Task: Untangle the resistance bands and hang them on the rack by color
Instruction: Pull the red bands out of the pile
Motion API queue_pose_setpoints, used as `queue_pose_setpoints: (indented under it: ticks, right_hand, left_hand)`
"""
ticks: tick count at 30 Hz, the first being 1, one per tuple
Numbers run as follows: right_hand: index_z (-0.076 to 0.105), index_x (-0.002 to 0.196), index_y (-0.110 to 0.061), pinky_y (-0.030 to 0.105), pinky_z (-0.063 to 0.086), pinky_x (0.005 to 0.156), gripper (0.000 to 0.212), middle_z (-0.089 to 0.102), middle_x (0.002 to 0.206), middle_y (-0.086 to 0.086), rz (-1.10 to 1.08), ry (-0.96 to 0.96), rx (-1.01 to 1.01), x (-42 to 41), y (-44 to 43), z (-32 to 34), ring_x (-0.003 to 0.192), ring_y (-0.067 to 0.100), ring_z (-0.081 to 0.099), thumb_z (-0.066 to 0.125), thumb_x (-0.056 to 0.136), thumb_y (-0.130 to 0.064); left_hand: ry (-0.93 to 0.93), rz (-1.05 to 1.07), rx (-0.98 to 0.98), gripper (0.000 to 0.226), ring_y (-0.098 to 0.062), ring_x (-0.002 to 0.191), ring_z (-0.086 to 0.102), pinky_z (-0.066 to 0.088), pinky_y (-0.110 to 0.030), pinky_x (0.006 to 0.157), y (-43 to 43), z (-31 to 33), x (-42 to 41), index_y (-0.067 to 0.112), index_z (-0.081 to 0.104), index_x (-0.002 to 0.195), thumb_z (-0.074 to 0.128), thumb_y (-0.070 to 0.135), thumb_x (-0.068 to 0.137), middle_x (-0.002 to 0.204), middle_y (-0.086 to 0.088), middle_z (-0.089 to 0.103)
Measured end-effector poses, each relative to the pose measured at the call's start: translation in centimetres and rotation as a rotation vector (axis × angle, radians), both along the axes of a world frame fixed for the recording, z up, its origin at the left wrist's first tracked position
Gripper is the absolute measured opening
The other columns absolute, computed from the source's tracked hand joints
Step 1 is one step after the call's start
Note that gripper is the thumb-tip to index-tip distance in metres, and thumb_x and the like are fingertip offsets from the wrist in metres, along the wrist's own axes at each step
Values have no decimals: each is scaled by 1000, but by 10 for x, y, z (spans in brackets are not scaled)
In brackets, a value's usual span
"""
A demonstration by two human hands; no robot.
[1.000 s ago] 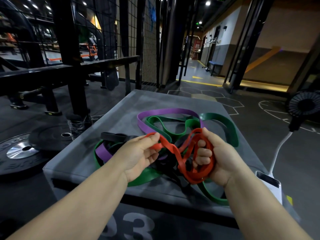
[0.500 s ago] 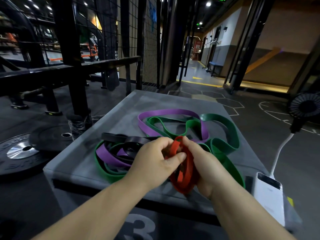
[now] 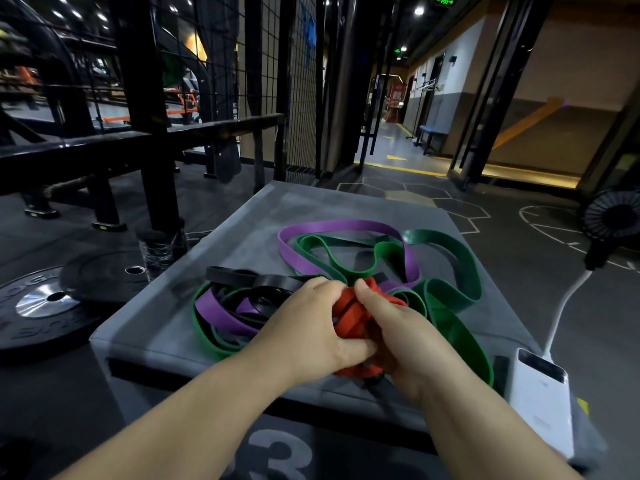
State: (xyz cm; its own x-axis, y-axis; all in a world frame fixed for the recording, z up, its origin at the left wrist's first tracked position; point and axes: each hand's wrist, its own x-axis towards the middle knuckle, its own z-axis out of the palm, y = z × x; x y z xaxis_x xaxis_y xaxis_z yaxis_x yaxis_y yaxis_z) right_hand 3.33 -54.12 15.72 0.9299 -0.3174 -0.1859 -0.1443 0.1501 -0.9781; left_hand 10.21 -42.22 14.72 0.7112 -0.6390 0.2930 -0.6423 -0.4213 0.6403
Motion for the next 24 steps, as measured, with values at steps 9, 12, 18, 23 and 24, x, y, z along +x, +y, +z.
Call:
queue_pose_setpoints:
  ticks: [9,12,18,23,24]
  right_hand:
    - [70,98,-2,28,53,59,45,71,82,14,299,108,-35,-7,-8,10,67,19,64,53,88,-43]
    - [67,100,1,25,52,50,52,73,81,18,425,153,-171,-18,-14,22,63,19,67,57,75,-43]
    - [64,60,-17,15,32,40,37,56,53,0,84,-103,-510,-20,-34,28,42,6,43,75,53,-51]
    - [56,111,-40,21,48,90,77,63,111,-17,165,-145,-709,-9,-38,2,102,-7,58,89,43,-55]
    - [52,121,-40,24,48,96,85,61,120,-13,253,-128,-650,-8,-34,0,110,-4,58,94,48,-42]
  left_hand:
    - [91,59,77,17,-15,68,62,48,-32,62,11,8,19,17,59,73,72,27,67,72,2,66]
    - [265,16,22,25,-15,67,61,51,-36,68,13,9,20,15,61,74,61,35,58,69,4,66]
    - [499,18,-117,15,-18,63,50,40,-33,65,21,14,31,17,53,65,57,27,54,62,1,55]
    - [627,-140,-185,6,-14,59,48,39,-26,59,18,13,21,14,52,60,57,15,58,60,-1,51]
    - [646,-179,-201,4,-12,58,48,39,-24,59,18,13,19,15,53,59,57,14,59,60,0,52]
